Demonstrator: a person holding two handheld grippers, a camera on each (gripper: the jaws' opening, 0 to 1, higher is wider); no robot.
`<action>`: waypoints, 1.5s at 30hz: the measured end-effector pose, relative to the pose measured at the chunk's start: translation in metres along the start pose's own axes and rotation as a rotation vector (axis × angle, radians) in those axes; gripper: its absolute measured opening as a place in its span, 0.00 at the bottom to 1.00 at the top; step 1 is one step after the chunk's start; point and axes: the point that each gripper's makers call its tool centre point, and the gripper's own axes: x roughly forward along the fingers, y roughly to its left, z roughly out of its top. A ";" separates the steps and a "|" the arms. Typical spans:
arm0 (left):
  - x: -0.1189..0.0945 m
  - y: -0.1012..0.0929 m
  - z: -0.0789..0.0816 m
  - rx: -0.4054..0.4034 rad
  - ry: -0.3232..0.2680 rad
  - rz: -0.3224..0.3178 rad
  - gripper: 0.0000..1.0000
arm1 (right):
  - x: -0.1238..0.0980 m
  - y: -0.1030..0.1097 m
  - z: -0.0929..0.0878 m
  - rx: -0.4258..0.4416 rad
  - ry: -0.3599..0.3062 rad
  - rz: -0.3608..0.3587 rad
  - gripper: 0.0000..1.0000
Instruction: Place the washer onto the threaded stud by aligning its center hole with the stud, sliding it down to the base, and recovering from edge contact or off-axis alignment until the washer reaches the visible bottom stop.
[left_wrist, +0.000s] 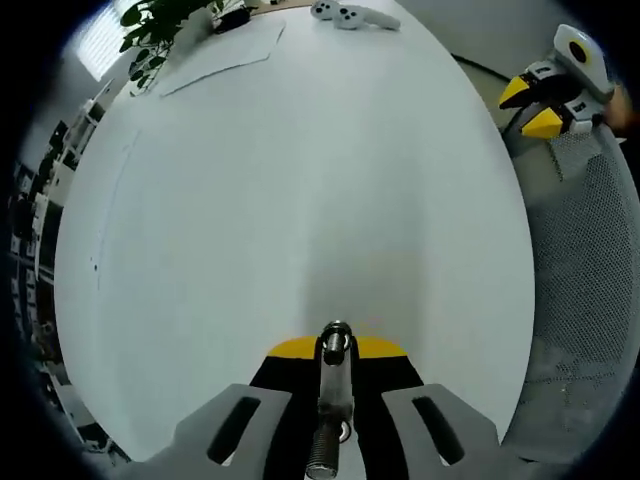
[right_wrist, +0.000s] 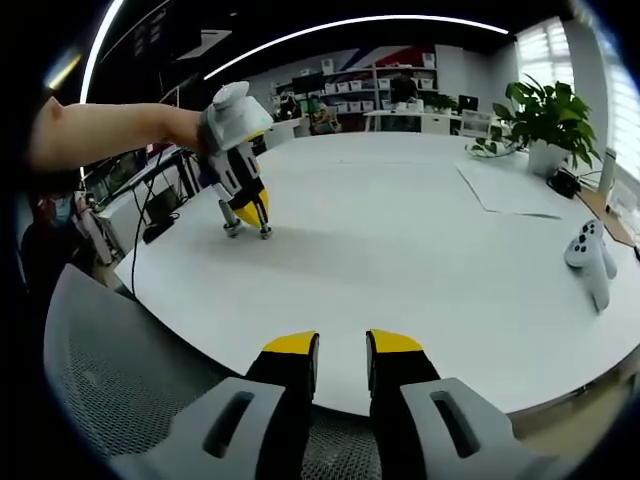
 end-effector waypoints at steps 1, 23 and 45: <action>0.000 0.001 0.001 0.002 -0.010 0.007 0.09 | 0.000 0.000 0.000 0.000 0.000 0.000 0.22; -0.041 0.012 0.003 -0.041 -0.147 0.178 0.30 | 0.000 0.001 -0.001 -0.004 0.008 0.003 0.22; -0.165 -0.094 -0.095 -0.652 -0.602 0.376 0.41 | 0.000 -0.006 -0.003 -0.014 0.022 -0.038 0.31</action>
